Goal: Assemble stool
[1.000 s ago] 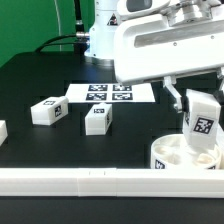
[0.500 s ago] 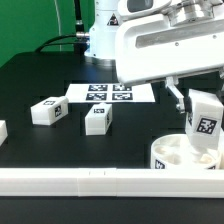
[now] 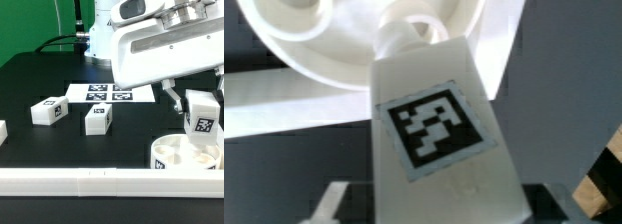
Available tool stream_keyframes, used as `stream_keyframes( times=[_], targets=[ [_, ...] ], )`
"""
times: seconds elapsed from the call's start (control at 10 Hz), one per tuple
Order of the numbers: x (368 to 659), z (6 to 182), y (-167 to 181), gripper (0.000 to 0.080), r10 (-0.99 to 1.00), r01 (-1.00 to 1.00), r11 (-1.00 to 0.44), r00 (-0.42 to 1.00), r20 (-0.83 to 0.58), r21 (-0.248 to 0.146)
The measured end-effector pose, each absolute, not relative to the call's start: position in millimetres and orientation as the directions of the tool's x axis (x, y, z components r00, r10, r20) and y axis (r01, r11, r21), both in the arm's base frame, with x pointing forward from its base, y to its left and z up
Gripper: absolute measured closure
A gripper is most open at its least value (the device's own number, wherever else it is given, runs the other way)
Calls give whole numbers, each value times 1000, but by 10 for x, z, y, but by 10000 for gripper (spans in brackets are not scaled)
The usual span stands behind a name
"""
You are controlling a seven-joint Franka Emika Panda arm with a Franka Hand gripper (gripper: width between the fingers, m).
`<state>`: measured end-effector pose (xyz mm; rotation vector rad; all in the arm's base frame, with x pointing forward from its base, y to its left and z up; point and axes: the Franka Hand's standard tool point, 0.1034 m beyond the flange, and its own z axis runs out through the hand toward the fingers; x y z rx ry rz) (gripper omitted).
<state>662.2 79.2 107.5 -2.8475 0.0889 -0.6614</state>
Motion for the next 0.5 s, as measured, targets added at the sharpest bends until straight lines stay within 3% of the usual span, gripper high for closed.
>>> stream_keyframes(
  times=[0.5],
  targets=[
    [6599,1035,865,466,-100,-2,-974,900,424,-225]
  ],
)
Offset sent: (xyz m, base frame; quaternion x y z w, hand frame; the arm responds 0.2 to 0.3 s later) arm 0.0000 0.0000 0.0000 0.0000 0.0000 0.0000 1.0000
